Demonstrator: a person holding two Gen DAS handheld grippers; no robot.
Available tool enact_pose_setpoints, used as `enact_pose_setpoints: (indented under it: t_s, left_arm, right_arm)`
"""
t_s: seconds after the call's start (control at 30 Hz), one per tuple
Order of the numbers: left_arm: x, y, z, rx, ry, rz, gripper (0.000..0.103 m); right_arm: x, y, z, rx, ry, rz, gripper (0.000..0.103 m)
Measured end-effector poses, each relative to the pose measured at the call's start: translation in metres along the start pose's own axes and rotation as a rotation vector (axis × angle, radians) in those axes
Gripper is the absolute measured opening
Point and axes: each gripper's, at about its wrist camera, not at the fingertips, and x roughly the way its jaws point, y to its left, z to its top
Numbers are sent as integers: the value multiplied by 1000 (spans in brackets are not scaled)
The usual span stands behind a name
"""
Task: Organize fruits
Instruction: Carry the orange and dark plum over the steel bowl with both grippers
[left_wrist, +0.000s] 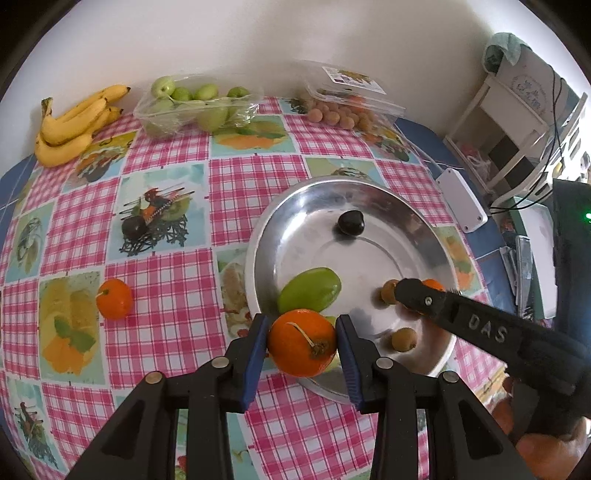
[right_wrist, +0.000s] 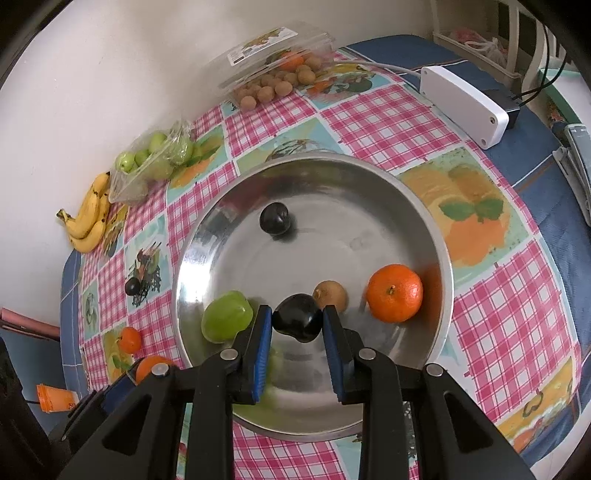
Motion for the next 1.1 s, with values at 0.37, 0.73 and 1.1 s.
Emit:
enact_pose_setpoints:
  t_s: [0.37, 0.73, 1.1]
  left_arm:
    - [18, 10, 12, -11, -27, 30, 40]
    - [22, 10, 11, -20, -16, 31, 41]
    - [12, 14, 14, -42, -25, 27, 50]
  right_arm:
    - [18, 13, -4, -43, 42, -1, 29]
    - [22, 13, -5, -40, 55, -10, 29]
    - [10, 12, -3, -25, 21, 0, 31]
